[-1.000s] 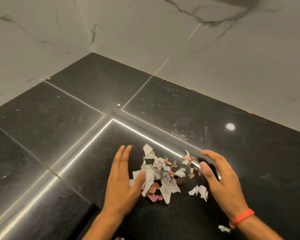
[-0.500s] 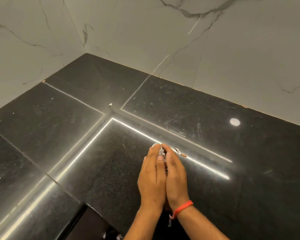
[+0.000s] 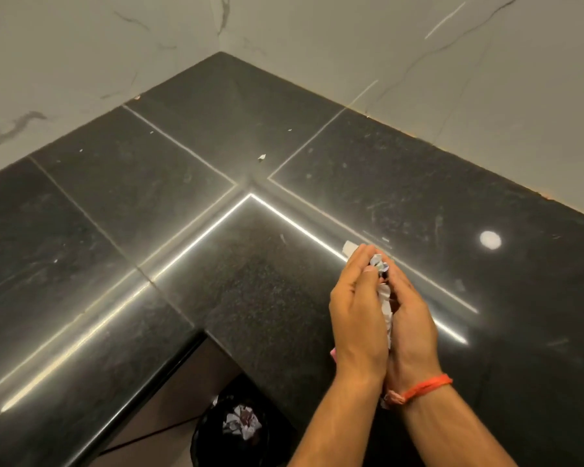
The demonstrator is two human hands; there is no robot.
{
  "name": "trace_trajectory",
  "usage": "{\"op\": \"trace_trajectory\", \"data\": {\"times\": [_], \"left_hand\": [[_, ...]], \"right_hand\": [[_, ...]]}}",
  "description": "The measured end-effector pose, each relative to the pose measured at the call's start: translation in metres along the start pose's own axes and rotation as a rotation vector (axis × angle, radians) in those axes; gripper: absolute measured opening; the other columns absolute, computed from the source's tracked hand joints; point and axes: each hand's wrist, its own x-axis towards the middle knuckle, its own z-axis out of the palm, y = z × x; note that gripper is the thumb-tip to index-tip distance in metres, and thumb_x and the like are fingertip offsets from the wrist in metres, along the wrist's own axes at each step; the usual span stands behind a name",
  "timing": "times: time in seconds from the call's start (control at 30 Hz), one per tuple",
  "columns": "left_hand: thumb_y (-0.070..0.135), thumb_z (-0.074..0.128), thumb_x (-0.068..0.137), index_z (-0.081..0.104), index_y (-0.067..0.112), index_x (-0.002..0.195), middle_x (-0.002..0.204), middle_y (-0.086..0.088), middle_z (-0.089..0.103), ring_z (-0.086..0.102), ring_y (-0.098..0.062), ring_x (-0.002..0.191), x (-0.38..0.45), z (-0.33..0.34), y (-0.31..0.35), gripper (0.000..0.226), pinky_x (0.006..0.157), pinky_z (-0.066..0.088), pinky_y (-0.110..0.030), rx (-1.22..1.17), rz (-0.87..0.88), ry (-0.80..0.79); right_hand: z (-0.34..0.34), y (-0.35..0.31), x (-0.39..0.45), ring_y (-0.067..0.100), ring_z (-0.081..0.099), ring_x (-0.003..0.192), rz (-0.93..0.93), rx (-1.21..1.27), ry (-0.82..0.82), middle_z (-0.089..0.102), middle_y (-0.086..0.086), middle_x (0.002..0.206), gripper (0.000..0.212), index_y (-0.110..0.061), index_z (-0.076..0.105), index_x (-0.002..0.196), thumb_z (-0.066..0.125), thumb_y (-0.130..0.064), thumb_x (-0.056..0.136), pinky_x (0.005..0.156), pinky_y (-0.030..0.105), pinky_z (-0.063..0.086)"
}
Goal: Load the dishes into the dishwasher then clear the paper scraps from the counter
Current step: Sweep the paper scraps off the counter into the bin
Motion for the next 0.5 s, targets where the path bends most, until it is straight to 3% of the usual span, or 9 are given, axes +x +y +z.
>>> {"op": "trace_trajectory", "data": {"times": [0.17, 0.23, 0.3, 0.33, 0.4, 0.5], "left_hand": [[0.025, 0.05, 0.1, 0.065, 0.027, 0.136, 0.138, 0.012, 0.065, 0.057, -0.005, 0.131, -0.027, -0.037, 0.012, 0.039, 0.115, 0.043, -0.038, -0.054, 0.049, 0.005], [0.029, 0.052, 0.097, 0.067, 0.031, 0.132, 0.139, 0.012, 0.063, 0.055, -0.006, 0.133, -0.041, -0.06, 0.014, 0.039, 0.116, 0.042, -0.04, -0.084, 0.042, 0.069], [0.025, 0.053, 0.1, 0.069, 0.037, 0.127, 0.139, 0.017, 0.062, 0.054, -0.002, 0.133, -0.06, -0.087, 0.016, 0.034, 0.116, 0.041, -0.038, -0.078, 0.047, 0.138], [0.022, 0.052, 0.102, 0.068, 0.038, 0.127, 0.14, 0.019, 0.061, 0.054, 0.0, 0.133, -0.069, -0.099, 0.016, 0.034, 0.116, 0.041, -0.037, -0.065, 0.048, 0.164], [0.015, 0.05, 0.105, 0.068, 0.034, 0.129, 0.14, 0.02, 0.061, 0.053, 0.002, 0.132, -0.087, -0.128, 0.01, 0.035, 0.116, 0.04, -0.034, -0.034, 0.039, 0.228], [0.008, 0.049, 0.105, 0.068, 0.026, 0.128, 0.137, 0.016, 0.064, 0.057, 0.002, 0.128, -0.107, -0.169, -0.01, 0.035, 0.115, 0.043, -0.031, -0.034, -0.033, 0.344]], "right_hand": [[0.009, 0.025, -0.031, 0.019, 0.059, 0.129, -0.054, -0.1, -0.157, 0.064, 0.005, 0.138, 0.039, -0.016, 0.063, 0.136, 0.051, -0.031, 0.102, 0.116, 0.038, 0.037], [0.009, 0.044, -0.047, 0.019, 0.058, 0.131, -0.09, -0.301, -0.135, 0.063, 0.005, 0.138, 0.053, -0.018, 0.063, 0.136, 0.049, -0.053, 0.099, 0.115, 0.045, 0.039], [0.013, 0.068, -0.062, 0.018, 0.052, 0.136, -0.001, -0.426, -0.137, 0.059, 0.0, 0.142, 0.072, -0.023, 0.058, 0.14, 0.043, -0.074, 0.092, 0.115, 0.047, 0.038], [0.007, 0.083, -0.064, 0.018, 0.051, 0.137, 0.013, -0.468, -0.151, 0.058, -0.002, 0.143, 0.063, -0.025, 0.057, 0.141, 0.043, -0.068, 0.097, 0.115, 0.047, 0.036], [0.002, 0.11, -0.085, 0.018, 0.056, 0.132, 0.041, -0.468, -0.223, 0.063, -0.001, 0.139, 0.039, -0.023, 0.061, 0.137, 0.043, -0.037, 0.106, 0.115, 0.045, 0.037], [0.007, 0.148, -0.116, 0.018, 0.061, 0.127, 0.277, -0.358, -0.274, 0.068, 0.003, 0.132, 0.037, -0.016, 0.066, 0.131, 0.042, -0.023, 0.103, 0.115, 0.042, 0.038]]}}
